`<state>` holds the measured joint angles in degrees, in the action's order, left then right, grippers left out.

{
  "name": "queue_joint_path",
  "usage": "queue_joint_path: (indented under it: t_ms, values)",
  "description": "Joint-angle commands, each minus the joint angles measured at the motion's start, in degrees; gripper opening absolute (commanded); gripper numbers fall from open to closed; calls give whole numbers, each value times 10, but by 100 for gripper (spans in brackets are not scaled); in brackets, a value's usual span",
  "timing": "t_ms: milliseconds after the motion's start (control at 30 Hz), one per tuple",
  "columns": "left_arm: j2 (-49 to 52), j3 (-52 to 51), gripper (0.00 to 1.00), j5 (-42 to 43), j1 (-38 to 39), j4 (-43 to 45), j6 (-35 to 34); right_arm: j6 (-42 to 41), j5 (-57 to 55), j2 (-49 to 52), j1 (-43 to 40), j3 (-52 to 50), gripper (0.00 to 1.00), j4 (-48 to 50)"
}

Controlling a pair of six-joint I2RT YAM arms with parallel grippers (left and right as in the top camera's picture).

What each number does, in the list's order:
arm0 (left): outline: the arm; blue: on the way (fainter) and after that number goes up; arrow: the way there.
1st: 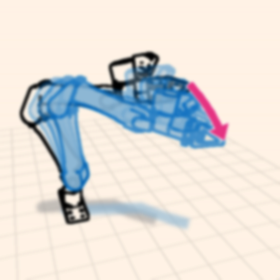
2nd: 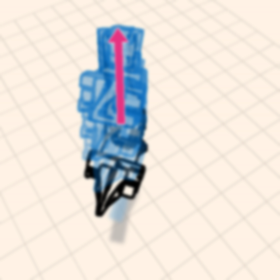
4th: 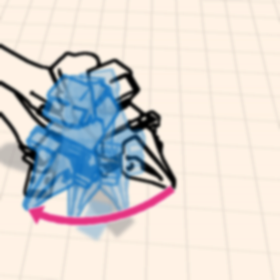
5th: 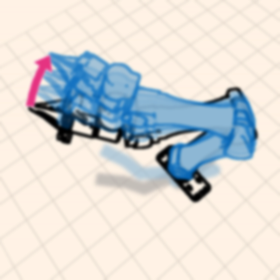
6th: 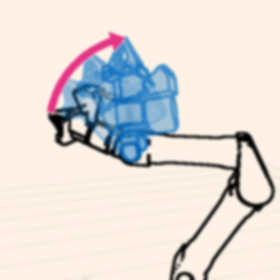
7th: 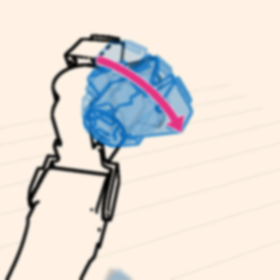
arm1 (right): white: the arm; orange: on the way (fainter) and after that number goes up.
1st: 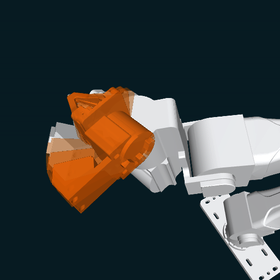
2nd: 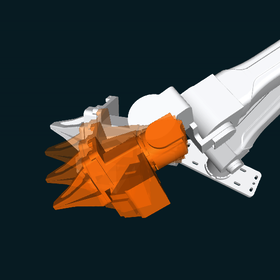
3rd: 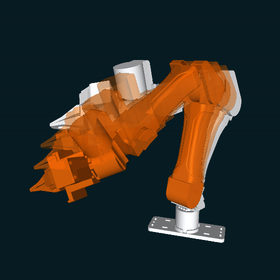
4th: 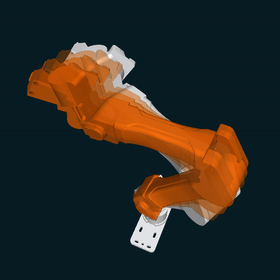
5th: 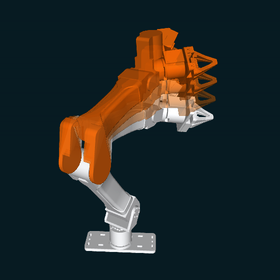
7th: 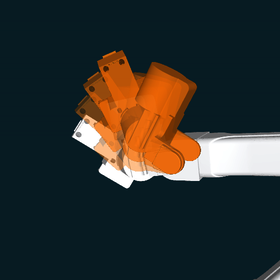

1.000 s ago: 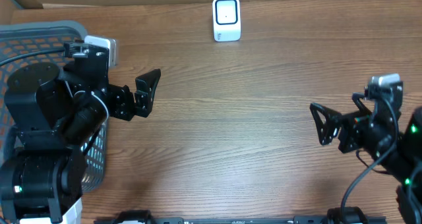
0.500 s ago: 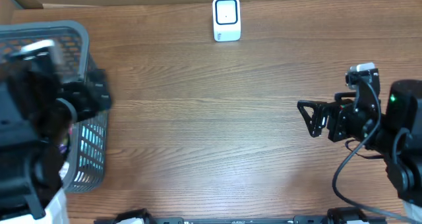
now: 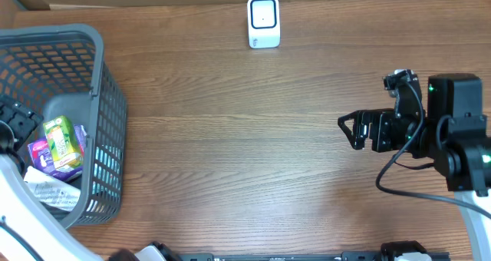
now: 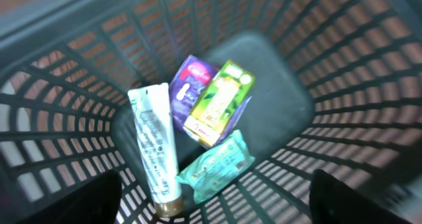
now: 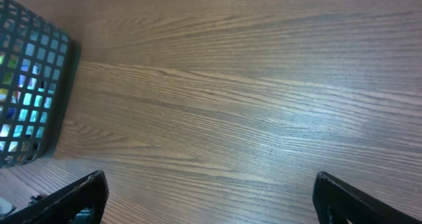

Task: Scan the item barcode
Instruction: 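Move the left gripper over the basket and reach down toward the items, then grasp the green tea drink box with the left gripper and lift it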

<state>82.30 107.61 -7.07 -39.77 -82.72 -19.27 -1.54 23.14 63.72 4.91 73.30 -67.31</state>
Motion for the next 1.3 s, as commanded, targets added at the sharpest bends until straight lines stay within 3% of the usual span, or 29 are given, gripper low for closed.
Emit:
queue_joint_path:
  t_ms: [0,367,833,1100,1200,1267]
  values:
    - [43,7,79,5,-7,0,-2,-1,5,10,0,13,99,0]
    - [128,-42,77,-9,-7,28,0,-1,5,43,0,13,100,-2]
    - [129,-304,80,-26,-8,276,24,-1,5,49,0,13,100,-6]
    - [129,-366,81,-23,-8,386,62,-1,5,50,0,13,100,-8]
    - [129,-379,93,-23,-7,403,77,-1,5,50,0,12,100,-8]
    - [130,-390,96,-25,-8,411,79,-1,5,50,0,12,100,-8]
